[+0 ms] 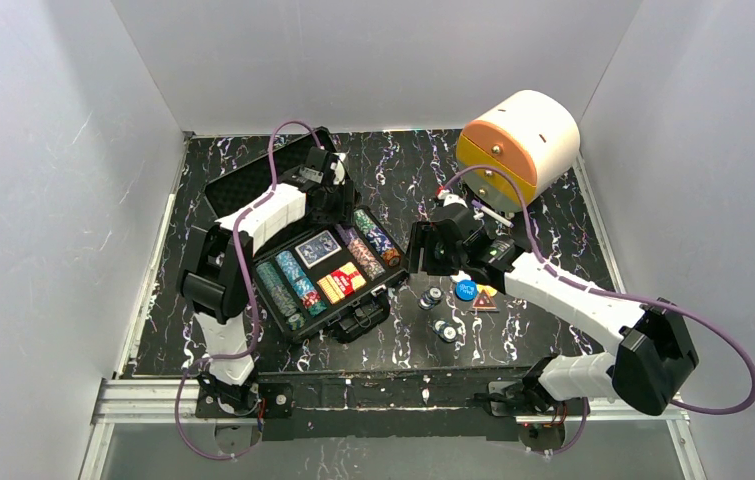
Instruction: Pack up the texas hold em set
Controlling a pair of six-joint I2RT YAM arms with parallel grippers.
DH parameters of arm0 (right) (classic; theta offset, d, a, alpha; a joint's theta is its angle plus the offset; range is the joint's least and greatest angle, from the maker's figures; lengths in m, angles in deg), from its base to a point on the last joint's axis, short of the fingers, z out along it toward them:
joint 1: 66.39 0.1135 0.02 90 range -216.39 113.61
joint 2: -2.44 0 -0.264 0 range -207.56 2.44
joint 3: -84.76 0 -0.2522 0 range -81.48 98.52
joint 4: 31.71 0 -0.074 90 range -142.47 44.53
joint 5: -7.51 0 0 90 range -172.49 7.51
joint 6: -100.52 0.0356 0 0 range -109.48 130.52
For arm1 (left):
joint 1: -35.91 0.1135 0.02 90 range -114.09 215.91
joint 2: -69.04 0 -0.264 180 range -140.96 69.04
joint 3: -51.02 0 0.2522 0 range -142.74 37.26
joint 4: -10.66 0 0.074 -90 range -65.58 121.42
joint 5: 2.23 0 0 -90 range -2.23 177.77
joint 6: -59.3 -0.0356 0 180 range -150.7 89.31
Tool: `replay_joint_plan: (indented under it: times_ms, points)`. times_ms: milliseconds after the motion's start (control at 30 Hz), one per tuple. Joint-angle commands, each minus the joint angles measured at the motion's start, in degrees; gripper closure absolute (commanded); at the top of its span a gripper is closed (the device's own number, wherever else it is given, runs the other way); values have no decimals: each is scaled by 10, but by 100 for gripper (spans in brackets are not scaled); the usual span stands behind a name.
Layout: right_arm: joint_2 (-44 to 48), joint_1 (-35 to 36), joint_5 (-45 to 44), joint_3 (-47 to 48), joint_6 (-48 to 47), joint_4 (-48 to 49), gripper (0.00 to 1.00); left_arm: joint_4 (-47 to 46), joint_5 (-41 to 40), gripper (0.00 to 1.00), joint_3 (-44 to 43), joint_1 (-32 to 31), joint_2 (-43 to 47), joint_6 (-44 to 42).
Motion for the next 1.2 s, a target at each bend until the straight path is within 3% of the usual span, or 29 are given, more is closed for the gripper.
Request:
replay_joint_plan:
  times_ms: [0, 100, 267, 433, 600, 933, 1167]
  points:
    - [-6, -2, 5, 4, 5, 5, 29, 66, 89, 55, -9, -15, -24, -3]
    - [-9, -2, 8, 5, 4, 7, 29, 72, 88, 63, -2, -15, -21, 1]
    - [-20, -2, 12, 12, 0, 11, 30, 73, 89, 65, 4, -15, -2, 10]
    - [-25, -2, 17, 18, -1, 13, 31, 67, 41, 38, -4, -15, 15, 0]
    - [-23, -2, 20, 17, -1, 13, 31, 35, 13, 25, -20, -15, 41, -23]
    - [-24, -2, 22, 18, -1, 12, 31, -17, 10, 16, -12, -15, 71, -64]
    - [-29, -1, 23, 21, -4, 10, 31, 4, 30, 22, -13, -15, 53, -41]
